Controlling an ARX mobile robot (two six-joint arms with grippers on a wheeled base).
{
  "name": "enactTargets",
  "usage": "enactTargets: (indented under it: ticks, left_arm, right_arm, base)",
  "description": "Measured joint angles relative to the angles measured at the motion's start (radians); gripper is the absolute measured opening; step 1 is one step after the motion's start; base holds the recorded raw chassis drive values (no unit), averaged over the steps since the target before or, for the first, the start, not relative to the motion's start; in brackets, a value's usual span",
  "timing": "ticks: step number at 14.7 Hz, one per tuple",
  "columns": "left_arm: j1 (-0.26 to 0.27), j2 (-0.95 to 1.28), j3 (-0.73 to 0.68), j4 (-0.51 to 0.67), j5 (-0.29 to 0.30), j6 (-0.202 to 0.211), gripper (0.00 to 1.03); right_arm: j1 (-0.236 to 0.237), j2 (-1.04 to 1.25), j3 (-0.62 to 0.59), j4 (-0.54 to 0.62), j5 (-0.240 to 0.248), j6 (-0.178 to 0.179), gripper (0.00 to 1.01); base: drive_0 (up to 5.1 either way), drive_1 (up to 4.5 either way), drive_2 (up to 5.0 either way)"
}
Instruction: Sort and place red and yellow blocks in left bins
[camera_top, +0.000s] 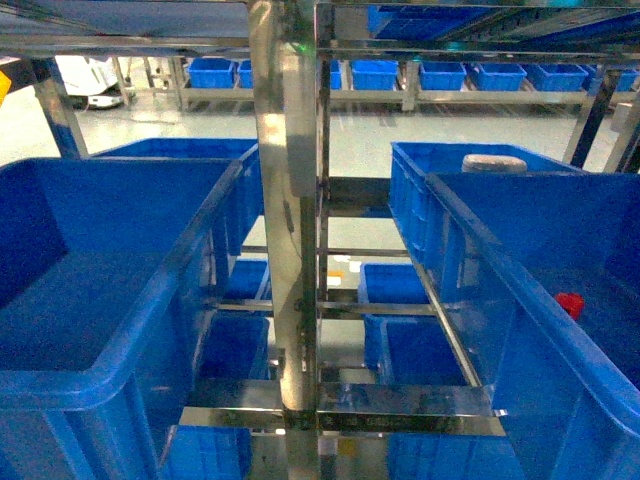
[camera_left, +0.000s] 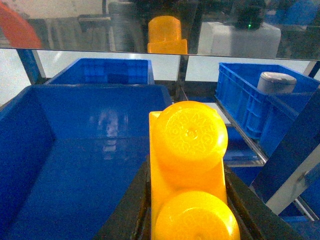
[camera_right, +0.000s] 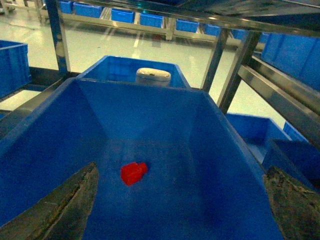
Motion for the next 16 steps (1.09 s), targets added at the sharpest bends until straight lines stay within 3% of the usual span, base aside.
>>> enactTargets:
  ticks: [3,6,8,11,13,16]
  left_arm:
    - [0.0,0.0,0.0,0.0,0.0,0.0,0.27]
    - [0.0,0.0,0.0,0.0,0.0,0.0,0.27]
    - [0.0,0.0,0.0,0.0,0.0,0.0,0.27]
    - [0.001,-0.001,0.0,-0.002,-0.001,0.0,0.27]
    - [0.053,-0.048,-0.042,-0.071,0.02,-0.012,0.27]
    - [0.146,-0.022,-0.077,-0.053,0.071,-0.035,0.27]
  right_arm:
    - [-0.064,-0.251,-0.051,-0.205,-0.018,0.108,0.98]
    - [-0.075,-0.489,-0.112,-0.375,-0.049,0.158,0.98]
    - [-0.054,-0.622,-0.168,-0.47,-0.055,0.16,0.98]
    - [-0.048,-0.663,-0.185,-0.485,-0.04,0.147,0.98]
    - [-0.048,-0.663,-0.185,-0.484,-0.039,0.147,0.98]
    - [-0.048,-0.664,-0.185,-0.484,-0.04,0.146,0.98]
  base:
    - [0.0,0.0,0.0]
    - [0.0,0.0,0.0]
    - [0.0,0.0,0.0]
    - [0.0,0.0,0.0]
    - [0.0,0.0,0.0]
    - [0.0,0.0,0.0]
